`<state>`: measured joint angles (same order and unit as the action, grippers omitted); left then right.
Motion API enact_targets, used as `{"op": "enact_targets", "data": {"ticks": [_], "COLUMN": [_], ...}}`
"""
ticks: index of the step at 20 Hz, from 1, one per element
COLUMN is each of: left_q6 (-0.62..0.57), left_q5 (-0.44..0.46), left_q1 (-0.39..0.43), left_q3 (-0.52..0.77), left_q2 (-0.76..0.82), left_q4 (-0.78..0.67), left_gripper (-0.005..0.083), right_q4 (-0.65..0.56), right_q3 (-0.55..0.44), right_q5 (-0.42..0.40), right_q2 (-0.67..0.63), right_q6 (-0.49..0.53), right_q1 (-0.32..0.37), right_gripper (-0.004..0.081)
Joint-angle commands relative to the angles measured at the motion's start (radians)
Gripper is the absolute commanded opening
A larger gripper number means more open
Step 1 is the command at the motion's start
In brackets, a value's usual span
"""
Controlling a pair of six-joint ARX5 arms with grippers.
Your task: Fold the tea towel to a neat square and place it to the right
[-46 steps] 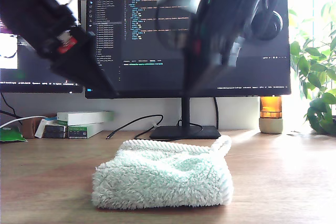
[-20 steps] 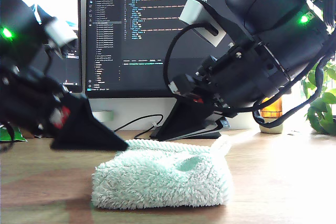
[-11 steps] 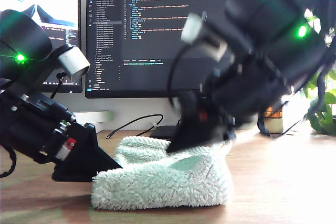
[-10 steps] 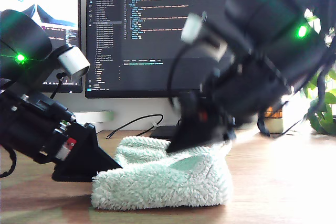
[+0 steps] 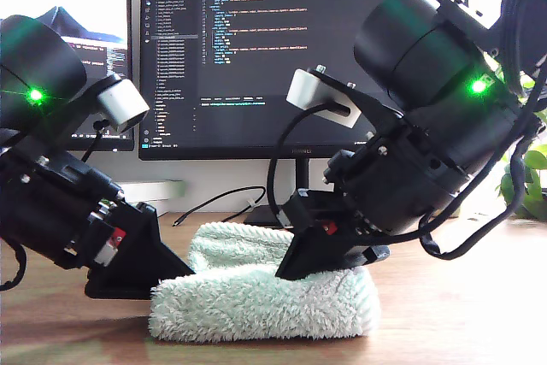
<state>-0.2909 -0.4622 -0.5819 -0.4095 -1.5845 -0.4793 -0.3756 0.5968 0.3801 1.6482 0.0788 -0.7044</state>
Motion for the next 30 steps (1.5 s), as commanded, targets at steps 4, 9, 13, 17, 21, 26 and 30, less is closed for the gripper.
{"op": "enact_targets", "data": {"ticks": [4,9,13,17,21,26,30], "left_q6": [-0.004,-0.003,-0.003,-0.003,-0.003,0.0,0.0], "left_q5": [0.014,0.014,0.014,0.014,0.015,0.014,0.014], "left_q1": [-0.001,-0.001,-0.001,-0.001,-0.001,-0.001,-0.001], "left_q3": [0.013,0.013,0.013,0.013,0.013,0.013,0.013], "left_q2": [-0.004,-0.004,-0.004,-0.004,-0.004,-0.004,-0.004], "left_q4": [0.006,-0.002,-0.009,-0.015,-0.014,0.01,0.011], "left_gripper": [-0.0023,-0.0023,-0.0023,-0.0023,-0.0023,-0.0023,-0.0023], "right_q4": [-0.028,-0.039,-0.047,-0.043,0.036,0.043,0.019], "right_q3": [0.074,0.085,0.138,0.214,0.249,0.249,0.252], "right_q5": [0.015,0.015,0.037,0.066,0.057,-0.043,-0.064], "right_q2": [0.016,0.043,0.106,0.188,0.24,0.27,0.267], "right_q6": [0.003,0.056,0.06,0.059,0.126,0.246,0.267], "right_q1": [-0.007,-0.007,-0.007,-0.007,-0.007,-0.004,-0.007], "right_gripper": [-0.0011,-0.0011,-0.0011,-0.0011,-0.0011,-0.0011,-0.0011]}}
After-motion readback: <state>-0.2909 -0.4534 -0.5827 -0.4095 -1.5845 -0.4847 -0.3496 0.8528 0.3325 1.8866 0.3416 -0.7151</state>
